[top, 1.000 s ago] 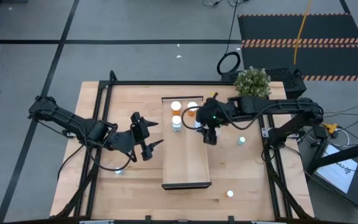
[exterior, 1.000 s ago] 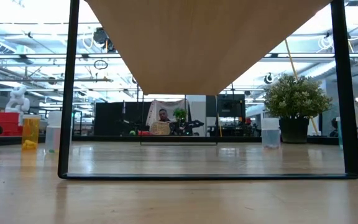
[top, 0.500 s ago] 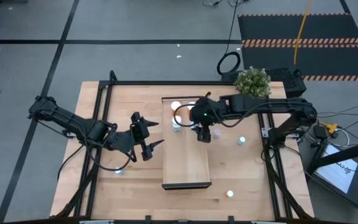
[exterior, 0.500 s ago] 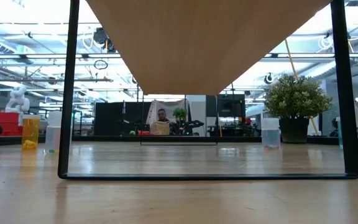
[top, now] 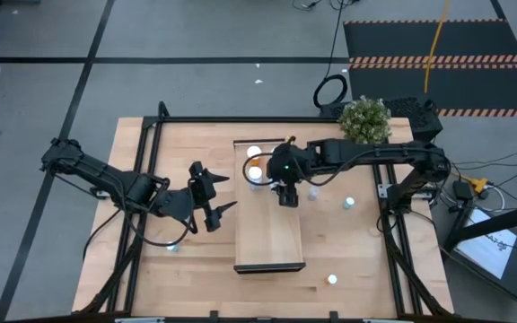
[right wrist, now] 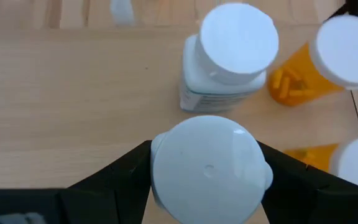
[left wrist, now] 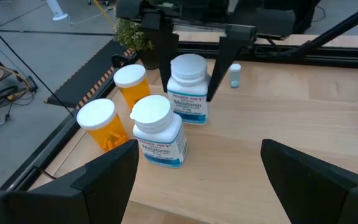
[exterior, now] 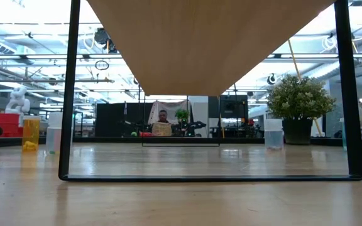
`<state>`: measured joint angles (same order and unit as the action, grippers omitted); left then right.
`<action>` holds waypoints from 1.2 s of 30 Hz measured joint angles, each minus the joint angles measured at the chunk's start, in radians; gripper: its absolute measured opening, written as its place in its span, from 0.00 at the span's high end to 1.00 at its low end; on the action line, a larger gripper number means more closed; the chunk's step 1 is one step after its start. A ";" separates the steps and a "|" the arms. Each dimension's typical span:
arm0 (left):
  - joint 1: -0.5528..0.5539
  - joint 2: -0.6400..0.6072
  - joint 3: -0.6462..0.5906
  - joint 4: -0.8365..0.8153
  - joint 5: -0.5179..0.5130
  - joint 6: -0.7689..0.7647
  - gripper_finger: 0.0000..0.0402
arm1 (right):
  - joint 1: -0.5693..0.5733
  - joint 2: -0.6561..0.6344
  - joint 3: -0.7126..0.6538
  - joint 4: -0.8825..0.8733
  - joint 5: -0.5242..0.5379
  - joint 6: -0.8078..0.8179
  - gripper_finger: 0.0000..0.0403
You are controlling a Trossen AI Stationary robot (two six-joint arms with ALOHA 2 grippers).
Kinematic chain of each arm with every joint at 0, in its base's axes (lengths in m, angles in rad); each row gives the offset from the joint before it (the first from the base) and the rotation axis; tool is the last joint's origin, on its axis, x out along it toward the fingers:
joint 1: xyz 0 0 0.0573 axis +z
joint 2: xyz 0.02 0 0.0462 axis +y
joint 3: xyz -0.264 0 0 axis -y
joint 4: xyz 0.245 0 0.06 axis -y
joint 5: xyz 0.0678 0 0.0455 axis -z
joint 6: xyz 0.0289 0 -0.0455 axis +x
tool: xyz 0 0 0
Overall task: Pick and place medicine bottles onto shelf by color
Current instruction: Put the white medicine bottle on the shelf aligned with the other white medicine bottle
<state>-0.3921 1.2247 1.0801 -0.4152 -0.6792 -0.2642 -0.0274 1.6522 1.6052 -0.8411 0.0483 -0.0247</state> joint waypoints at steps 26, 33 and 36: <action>0.000 0.000 0.000 -0.001 0.000 0.001 0.15 | -0.038 -0.008 -0.059 0.030 -0.002 -0.027 0.40; 0.000 0.000 0.000 -0.001 0.000 0.002 0.15 | -0.038 -0.008 -0.060 0.029 -0.001 -0.015 0.40; 0.000 0.000 0.000 -0.001 0.000 0.002 0.15 | -0.038 -0.008 -0.060 0.029 0.000 -0.014 0.39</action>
<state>-0.3921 1.2247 1.0801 -0.4164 -0.6792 -0.2626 -0.0650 1.6440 1.5452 -0.8120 0.0483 -0.0392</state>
